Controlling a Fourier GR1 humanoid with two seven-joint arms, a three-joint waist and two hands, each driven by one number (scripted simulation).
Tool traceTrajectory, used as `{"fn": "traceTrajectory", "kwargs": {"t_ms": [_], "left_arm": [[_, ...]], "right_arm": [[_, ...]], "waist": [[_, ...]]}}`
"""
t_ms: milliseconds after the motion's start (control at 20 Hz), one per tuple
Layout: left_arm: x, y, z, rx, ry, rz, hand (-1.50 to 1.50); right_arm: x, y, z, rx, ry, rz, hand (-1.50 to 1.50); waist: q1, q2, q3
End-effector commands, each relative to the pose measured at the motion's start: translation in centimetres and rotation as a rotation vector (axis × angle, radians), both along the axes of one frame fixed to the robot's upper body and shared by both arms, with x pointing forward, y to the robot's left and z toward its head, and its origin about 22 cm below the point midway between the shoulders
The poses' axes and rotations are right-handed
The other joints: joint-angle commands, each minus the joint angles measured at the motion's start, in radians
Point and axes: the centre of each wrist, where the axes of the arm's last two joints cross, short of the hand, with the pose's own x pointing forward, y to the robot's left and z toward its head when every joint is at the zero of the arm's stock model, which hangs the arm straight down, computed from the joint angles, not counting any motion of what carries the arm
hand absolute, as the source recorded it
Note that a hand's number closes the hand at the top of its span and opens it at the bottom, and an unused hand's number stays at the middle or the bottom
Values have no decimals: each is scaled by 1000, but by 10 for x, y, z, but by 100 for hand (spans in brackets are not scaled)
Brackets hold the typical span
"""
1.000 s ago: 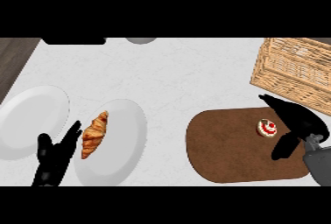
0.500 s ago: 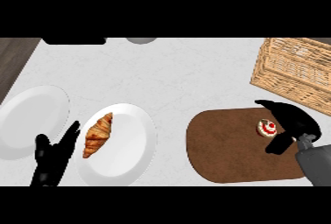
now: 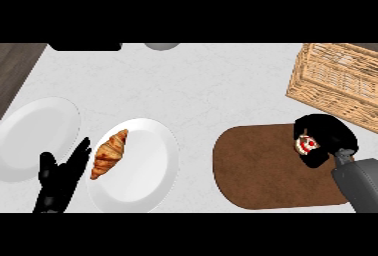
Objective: Pick the cupcake from the cutting board and place it in the basket
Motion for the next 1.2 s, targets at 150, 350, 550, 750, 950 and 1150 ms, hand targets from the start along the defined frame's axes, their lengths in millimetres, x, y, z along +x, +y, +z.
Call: {"fn": "traceTrajectory", "kwargs": {"t_ms": [150,350,550,750,950,1150], "left_arm": [[-3,-12,-10,-6,83,11,0],[-2,-8,-16,3,84,-6,0],[-2,-12,-15,14,74,-13,0],[-8,-6,-12,-14,79,0,0],[-6,-3,-9,8,74,16,0],[-10,-8,-22,-6,98,16,0]], "right_arm": [[2,0,4,-26,-64,21,150],[22,115,-5,-29,-93,-199,150],[46,177,16,-11,-175,-385,150],[60,176,51,256,-362,-499,150],[54,173,114,616,-709,-573,150],[51,176,140,624,-853,-606,150]], "waist": [[-3,8,-7],[16,15,-9],[34,18,-8],[24,14,-6],[8,5,-5],[-8,6,-8]]}}
